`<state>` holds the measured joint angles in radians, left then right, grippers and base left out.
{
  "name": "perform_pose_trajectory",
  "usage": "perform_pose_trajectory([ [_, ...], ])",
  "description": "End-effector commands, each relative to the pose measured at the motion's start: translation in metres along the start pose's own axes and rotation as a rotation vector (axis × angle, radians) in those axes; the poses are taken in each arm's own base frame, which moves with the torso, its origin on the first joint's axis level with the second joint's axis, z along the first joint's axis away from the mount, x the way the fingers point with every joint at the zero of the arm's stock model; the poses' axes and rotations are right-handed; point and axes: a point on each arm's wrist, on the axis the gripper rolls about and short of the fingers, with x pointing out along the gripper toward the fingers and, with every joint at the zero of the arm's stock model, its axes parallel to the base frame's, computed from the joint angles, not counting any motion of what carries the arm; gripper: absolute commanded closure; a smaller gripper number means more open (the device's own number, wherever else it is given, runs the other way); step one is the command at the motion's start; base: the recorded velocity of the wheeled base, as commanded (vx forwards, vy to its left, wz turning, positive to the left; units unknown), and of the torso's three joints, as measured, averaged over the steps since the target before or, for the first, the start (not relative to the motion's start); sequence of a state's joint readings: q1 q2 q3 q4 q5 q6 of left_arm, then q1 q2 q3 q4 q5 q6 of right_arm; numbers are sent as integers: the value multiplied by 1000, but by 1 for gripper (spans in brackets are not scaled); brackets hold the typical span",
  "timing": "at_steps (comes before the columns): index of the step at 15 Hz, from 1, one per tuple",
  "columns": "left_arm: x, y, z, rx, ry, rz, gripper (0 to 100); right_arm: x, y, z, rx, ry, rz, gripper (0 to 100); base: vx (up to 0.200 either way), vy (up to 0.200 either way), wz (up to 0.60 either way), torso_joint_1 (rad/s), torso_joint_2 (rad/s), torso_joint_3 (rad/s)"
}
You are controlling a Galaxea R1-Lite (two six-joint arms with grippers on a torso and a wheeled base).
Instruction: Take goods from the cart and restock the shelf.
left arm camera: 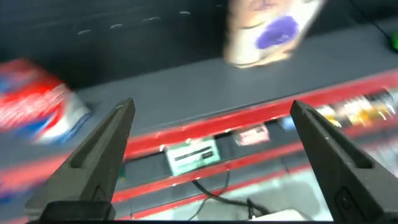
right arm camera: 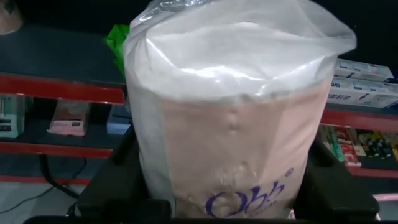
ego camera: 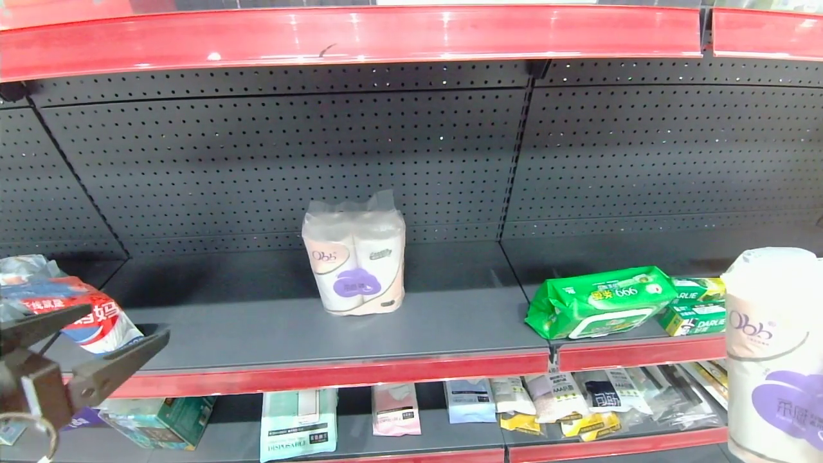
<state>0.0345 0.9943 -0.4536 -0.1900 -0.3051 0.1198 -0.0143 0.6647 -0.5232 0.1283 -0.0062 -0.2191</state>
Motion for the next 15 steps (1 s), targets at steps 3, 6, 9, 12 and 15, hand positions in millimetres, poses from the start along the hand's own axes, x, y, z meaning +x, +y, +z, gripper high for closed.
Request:
perform_pose_trajectory([
  [3,94,38,5,14,95,-275,0,6,0,1,0,27,-1,100,0,0,0,0,0,0],
  [6,136,63,5,138,78,-391,0,10,-1,2,-11,45,2,100,0,0,0,0,0,0],
  [9,156,70,6,150,49,-488,0,11,-1,4,-17,50,-10,100,0,0,0,0,0,0],
  [12,184,80,3,190,11,-587,0,12,-2,6,-17,54,-20,100,0,0,0,0,0,0],
  [15,215,89,-4,269,-41,-667,0,14,-3,8,-17,58,-27,100,0,0,0,0,0,0],
])
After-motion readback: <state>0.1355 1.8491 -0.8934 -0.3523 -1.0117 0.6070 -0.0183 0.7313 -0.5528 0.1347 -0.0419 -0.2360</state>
